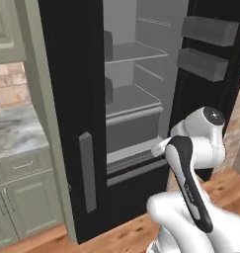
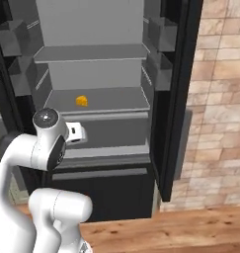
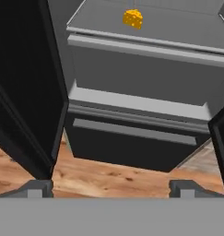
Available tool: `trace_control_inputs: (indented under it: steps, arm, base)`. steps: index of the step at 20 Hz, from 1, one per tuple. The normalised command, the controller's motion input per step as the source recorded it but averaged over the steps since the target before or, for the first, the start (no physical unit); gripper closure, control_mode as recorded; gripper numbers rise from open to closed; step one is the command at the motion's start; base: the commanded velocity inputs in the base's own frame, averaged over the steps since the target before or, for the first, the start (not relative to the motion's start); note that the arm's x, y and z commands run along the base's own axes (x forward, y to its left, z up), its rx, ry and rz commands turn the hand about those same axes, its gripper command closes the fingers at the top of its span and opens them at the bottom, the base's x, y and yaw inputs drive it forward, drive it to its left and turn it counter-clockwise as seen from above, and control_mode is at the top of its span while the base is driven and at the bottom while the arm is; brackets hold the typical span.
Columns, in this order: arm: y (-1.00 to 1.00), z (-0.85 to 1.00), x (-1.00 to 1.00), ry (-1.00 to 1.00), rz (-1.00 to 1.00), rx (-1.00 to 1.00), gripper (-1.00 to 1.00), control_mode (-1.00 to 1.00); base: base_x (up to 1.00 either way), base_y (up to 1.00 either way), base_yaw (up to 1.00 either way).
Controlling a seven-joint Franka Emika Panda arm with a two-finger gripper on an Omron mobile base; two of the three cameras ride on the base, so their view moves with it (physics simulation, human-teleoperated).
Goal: Take the cheese, fish, and lime from the fridge and place them on the plate on the dining counter to create an appetizer plate.
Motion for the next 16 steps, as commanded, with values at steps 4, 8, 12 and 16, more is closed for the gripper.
trace_control_inputs:
  steps: [4,8,12,16]
  arm:
    - [0.0,0.0,0.0,0.0,0.0,0.0,-1.0,1.0]
    - [0.0,0.0,0.0,0.0,0.0,0.0,-1.0,1.0]
    - [0.0,0.0,0.0,0.0,0.0,0.0,-1.0,1.0]
    - [0.0,0.0,0.0,0.0,0.0,0.0,-1.0,1.0]
  base:
    - [0.46,-0.71,0.41]
    - [0.4,-0.69,0.37]
    - [0.56,0.03,0.21]
    - [0.72,0.24,0.09]
